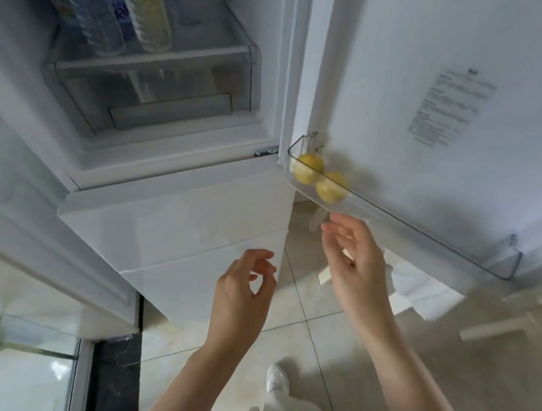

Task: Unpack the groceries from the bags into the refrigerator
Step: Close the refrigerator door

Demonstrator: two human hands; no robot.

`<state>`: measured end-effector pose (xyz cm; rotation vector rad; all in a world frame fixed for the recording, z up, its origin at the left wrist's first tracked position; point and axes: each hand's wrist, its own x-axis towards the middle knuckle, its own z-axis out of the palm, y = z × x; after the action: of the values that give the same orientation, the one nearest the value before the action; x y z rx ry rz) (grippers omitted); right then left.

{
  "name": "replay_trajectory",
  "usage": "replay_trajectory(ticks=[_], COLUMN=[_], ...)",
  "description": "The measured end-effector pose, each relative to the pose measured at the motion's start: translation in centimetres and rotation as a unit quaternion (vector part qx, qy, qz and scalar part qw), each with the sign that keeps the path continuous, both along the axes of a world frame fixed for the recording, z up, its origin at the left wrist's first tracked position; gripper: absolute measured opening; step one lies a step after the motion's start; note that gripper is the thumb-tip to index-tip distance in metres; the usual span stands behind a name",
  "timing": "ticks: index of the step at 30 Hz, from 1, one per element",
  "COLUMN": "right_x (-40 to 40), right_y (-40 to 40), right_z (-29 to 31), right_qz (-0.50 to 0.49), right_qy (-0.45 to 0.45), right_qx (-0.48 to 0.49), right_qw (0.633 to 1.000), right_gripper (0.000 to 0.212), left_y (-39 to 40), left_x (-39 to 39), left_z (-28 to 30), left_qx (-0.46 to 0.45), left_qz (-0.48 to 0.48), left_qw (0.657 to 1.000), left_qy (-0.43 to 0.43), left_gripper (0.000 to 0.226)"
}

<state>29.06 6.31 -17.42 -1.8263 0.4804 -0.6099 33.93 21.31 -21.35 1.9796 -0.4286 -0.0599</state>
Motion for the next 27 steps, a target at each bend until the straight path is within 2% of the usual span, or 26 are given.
replay_trajectory(ticks=[9,14,21,27], right_x=[-8.1,-11.2,-15.4,-18.5], right_y=[-3.6,-7.5,-14.1,-18.6], right_z=[0.9,0.9,4.0,6.8], right_qz=[-0.134,-0.161,-0.121,-0.135], right_qy=[-0.02,-0.023,-0.057,-0.098], right_qx=[-0.009,-0.028,-0.085,-0.119], right_qw=[0.991,0.986,0.987,0.979], right_gripper=[0.02,0.017,0.021,0.021], left_y=[-4.4,-8.4,-16.6,-21.7], left_x=[-5.0,-7.3,-11.3,-13.4], left_z=[0.5,1.5,2.8,2.7], left_qx=[0.017,0.012,-0.014,-0.02], left_qz=[-0.101,-0.122,-0.076,-0.065], left_qw=[0.995,0.992,0.983,0.969], left_qy=[-0.002,-0.028,-0.166,-0.237], left_gripper=[0.02,0.016,0.026,0.03])
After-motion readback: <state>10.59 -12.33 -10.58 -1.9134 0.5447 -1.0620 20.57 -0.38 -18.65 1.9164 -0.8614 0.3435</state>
